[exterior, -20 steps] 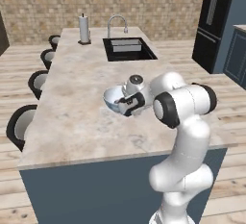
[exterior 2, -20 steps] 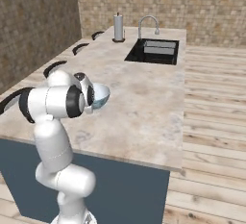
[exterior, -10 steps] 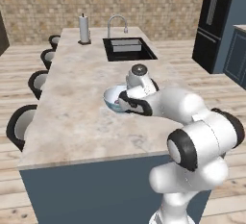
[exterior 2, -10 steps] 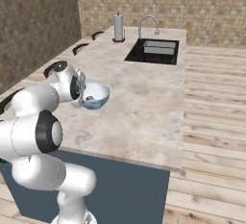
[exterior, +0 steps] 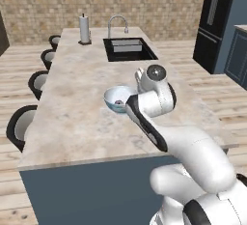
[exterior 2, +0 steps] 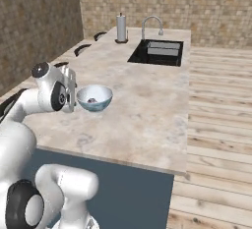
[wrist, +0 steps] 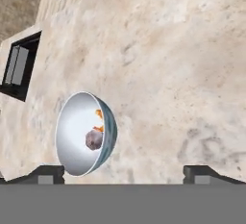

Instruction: The microwave is finished heating the shrimp and garlic. Take the bowl containing the food and place it on the dining counter.

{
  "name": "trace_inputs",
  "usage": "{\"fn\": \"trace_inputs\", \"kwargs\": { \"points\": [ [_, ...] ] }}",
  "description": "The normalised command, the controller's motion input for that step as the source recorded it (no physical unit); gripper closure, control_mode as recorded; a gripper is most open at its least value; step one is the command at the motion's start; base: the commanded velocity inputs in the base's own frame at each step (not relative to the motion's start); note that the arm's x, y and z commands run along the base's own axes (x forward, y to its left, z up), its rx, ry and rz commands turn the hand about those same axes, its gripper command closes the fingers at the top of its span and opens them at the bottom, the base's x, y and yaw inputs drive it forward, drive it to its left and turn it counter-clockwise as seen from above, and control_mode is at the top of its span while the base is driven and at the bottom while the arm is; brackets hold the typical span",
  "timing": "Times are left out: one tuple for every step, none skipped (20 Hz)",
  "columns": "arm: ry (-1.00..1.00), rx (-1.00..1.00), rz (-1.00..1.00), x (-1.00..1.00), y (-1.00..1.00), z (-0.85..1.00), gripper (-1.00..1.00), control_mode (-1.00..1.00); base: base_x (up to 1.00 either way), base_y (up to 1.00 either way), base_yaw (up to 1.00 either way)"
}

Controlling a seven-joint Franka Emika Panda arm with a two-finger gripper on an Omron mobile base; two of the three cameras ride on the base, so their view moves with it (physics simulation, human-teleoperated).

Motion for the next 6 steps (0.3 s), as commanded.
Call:
{"fn": "trace_inputs", "kwargs": {
  "points": [
    [-0.11, -0.09, 0.17, -1.0, 0.0, 0.51, -1.0, -1.0, 0.0, 0.0, 0.0],
    [-0.13, -0.04, 0.17, -1.0, 0.0, 0.53, -1.0, -1.0, 0.0, 0.0, 0.0],
    [-0.16, -0.02, 0.18, -1.0, 0.0, 0.55, -1.0, -1.0, 0.0, 0.0, 0.0],
    [-0.22, 0.0, 0.17, -1.0, 0.0, 0.54, -1.0, -1.0, 0.0, 0.0, 0.0],
    [-0.25, -0.01, 0.18, -1.0, 0.0, 0.47, -1.0, -1.0, 0.0, 0.0, 0.0],
    [-0.36, -0.06, 0.22, -1.0, 0.0, 0.3, -1.0, -1.0, 0.0, 0.0, 0.0]
  ]
}}
